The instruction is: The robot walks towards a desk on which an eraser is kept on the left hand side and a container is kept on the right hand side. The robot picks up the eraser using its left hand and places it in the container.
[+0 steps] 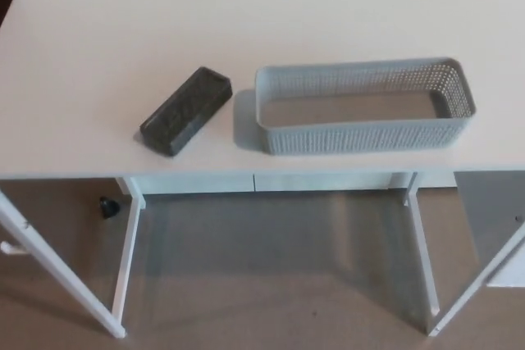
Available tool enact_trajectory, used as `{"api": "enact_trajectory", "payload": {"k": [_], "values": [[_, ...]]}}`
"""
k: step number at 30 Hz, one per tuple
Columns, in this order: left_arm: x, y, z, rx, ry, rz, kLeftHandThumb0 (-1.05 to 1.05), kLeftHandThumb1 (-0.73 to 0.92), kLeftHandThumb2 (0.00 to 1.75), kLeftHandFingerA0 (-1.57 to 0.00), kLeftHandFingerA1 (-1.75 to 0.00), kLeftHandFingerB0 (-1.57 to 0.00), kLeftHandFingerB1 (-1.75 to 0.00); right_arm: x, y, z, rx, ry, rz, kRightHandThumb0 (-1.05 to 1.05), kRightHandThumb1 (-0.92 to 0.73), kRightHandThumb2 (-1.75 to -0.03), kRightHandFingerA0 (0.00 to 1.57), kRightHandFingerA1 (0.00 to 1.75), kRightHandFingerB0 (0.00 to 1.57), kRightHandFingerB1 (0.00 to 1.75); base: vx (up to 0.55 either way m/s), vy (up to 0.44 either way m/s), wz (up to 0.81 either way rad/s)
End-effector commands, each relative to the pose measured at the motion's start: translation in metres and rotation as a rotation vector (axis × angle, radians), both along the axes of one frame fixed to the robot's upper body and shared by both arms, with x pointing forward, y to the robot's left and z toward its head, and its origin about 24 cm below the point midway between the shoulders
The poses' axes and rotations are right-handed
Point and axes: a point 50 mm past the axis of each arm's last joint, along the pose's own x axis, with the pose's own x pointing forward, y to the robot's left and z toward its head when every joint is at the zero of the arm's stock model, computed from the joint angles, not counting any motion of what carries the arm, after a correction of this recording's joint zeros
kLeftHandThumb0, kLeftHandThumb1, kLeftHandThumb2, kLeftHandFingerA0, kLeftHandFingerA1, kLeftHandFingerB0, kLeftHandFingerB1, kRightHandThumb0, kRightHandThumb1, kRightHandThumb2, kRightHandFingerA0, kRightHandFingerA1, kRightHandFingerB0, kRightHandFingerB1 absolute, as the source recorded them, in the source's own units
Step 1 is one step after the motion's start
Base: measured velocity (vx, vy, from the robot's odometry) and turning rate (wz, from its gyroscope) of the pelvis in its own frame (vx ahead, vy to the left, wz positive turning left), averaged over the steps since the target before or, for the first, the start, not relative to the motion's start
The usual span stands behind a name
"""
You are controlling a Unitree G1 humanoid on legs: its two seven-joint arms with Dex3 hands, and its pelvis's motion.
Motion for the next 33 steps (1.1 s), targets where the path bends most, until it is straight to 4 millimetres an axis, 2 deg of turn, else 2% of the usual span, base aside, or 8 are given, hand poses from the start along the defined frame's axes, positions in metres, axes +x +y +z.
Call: {"api": "enact_trajectory", "payload": {"k": [1,15,17,19,21,24,26,33], "values": [[0.0000,0.0109,0.0036,0.051,-0.024,-0.014,-0.55,0.47,0.83,-0.41,-0.66,-0.28,-0.50,-0.0029,-0.0001,-0.0016,0.013,0.019,0.000,-0.63,-0.35,-0.77,0.05,0.54,0.00,0.34,0.14,-0.009,-0.07],[0.0063,0.0160,0.0051,0.079,-0.042,-0.022,-0.56,0.47,0.84,-0.42,-0.67,-0.28,-0.50,0.0006,0.0015,-0.0018,0.031,0.013,0.008,-0.60,-0.43,-0.72,0.07,0.53,0.02,0.35,0.10,0.094,-0.02],[0.0067,0.0160,0.0057,0.070,-0.045,-0.006,-0.50,0.59,0.58,-0.43,-0.63,-0.35,-0.38,0.0008,0.0021,-0.0020,0.028,0.019,0.017,-0.56,-0.51,-0.57,0.09,0.51,0.02,0.32,0.00,-0.048,0.03],[0.0070,0.0163,0.0067,0.075,-0.053,-0.012,-0.55,0.46,0.83,-0.43,-0.68,-0.29,-0.50,0.0008,0.0021,-0.0029,0.031,0.019,0.023,-0.56,-0.51,-0.58,0.09,0.51,0.02,0.32,0.03,-0.139,0.07],[0.0067,0.0164,0.0068,0.073,-0.049,-0.009,-0.50,0.59,0.58,-0.44,-0.63,-0.35,-0.38,0.0008,0.0020,-0.0032,0.033,0.021,0.024,-0.60,-0.44,-0.73,0.07,0.53,0.03,0.34,0.03,-0.196,-0.03],[0.0068,0.0161,0.0070,0.076,-0.050,-0.016,-0.55,0.46,0.84,-0.43,-0.67,-0.29,-0.50,0.0008,0.0022,-0.0030,0.031,0.023,0.025,-0.57,-0.51,-0.57,0.11,0.51,0.02,0.33,0.02,-0.168,0.01],[0.0073,0.0167,0.0074,0.075,-0.052,-0.013,-0.50,0.60,0.58,-0.44,-0.63,-0.35,-0.38,0.0023,0.0024,-0.0031,0.029,0.024,0.031,-0.57,-0.51,-0.58,0.11,0.50,0.02,0.32,0.02,-0.053,0.00],[0.0075,0.0169,0.0071,0.085,-0.052,-0.018,-0.57,0.48,0.85,-0.45,-0.67,-0.29,-0.50,0.0021,0.0022,-0.0024,0.044,0.028,0.037,-0.56,-0.51,-0.58,0.10,0.50,0.02,0.32,0.02,0.085,-0.07]]}}
